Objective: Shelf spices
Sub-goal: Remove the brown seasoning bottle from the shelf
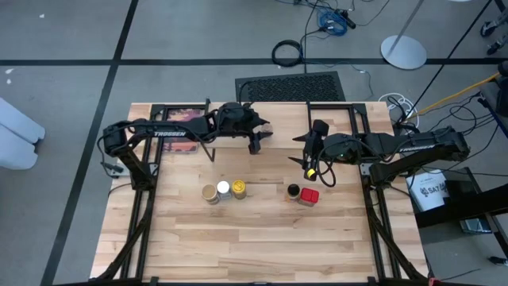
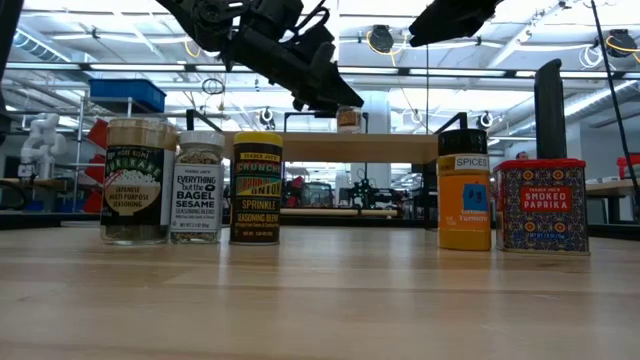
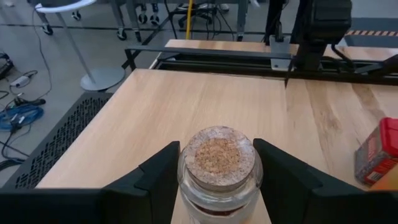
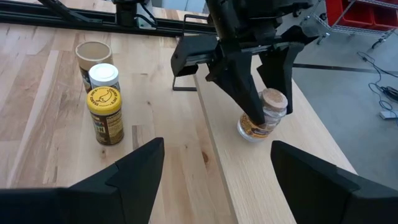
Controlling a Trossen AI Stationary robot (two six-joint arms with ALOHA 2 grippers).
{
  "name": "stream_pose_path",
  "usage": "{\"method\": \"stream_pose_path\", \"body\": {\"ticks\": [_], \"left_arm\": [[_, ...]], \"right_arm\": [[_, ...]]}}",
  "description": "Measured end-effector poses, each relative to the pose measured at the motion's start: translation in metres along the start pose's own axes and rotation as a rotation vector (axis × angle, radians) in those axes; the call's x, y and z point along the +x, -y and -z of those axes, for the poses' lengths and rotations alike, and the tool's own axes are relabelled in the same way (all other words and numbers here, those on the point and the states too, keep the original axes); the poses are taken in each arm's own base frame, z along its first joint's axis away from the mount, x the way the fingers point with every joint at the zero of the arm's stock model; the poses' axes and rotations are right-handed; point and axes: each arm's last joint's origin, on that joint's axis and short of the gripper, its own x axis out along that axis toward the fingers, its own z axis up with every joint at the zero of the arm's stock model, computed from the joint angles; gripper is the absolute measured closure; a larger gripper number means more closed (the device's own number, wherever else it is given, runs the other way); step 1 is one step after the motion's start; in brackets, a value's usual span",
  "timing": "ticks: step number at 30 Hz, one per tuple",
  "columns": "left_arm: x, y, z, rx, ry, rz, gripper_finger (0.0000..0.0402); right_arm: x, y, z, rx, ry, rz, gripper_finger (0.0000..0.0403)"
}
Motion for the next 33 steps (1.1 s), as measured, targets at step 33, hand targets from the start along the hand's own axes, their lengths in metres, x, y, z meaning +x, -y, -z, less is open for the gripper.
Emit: {"method": "stream_pose_path", "body": {"ticks": [33], "left_arm": [[-0.022, 0.129, -0.014, 0.160, 0.017, 0.480, 0.0209]], "right_arm": [[-0.031, 0.006, -0.005, 0.126, 0.093, -0.221, 0.0119]]}}
